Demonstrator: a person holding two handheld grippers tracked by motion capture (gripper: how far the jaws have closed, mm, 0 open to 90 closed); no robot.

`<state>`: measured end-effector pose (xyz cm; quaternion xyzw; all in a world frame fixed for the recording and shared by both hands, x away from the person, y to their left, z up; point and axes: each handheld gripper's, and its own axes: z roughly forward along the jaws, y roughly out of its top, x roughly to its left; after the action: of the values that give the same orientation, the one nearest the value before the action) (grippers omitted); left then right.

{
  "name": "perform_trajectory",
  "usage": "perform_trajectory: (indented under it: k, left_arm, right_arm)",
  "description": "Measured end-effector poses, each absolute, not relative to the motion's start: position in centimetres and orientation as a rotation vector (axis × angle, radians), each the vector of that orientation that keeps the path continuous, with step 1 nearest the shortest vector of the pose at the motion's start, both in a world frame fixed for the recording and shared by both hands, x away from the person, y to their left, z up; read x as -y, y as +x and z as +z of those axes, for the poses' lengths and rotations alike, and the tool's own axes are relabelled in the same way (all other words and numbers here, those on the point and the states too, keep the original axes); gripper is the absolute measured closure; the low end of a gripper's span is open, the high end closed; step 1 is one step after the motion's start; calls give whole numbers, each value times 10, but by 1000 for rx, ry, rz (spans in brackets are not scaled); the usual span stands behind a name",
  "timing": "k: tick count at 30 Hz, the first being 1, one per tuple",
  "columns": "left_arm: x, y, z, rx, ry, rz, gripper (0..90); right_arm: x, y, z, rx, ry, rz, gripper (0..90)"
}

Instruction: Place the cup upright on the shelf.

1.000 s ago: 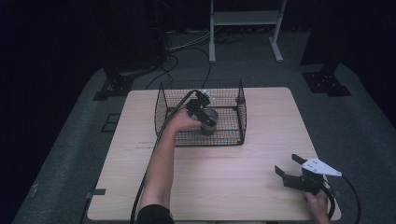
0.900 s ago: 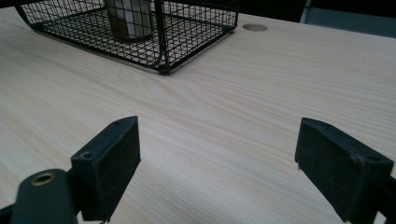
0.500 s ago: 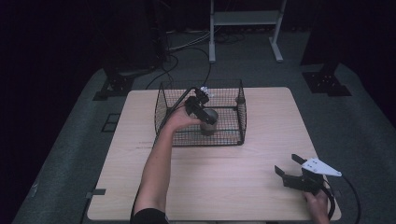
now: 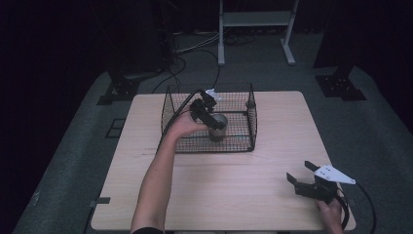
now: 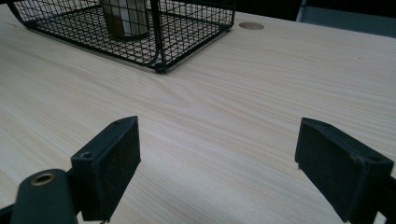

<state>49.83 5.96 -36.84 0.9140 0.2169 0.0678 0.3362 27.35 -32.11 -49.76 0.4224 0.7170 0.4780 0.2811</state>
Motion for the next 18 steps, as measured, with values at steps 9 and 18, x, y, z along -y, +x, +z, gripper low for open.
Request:
perform_trajectory:
  k: [9,18]
  left_arm:
    - [-76,482,-367,-559,2326,188,63]
    - [-90,460,-362,-522,2276,216,63]
  right_arm:
    - [320,274,-498,-1925,1127,1268,135]
    - [319,274,-498,-1929,1123,1252,135]
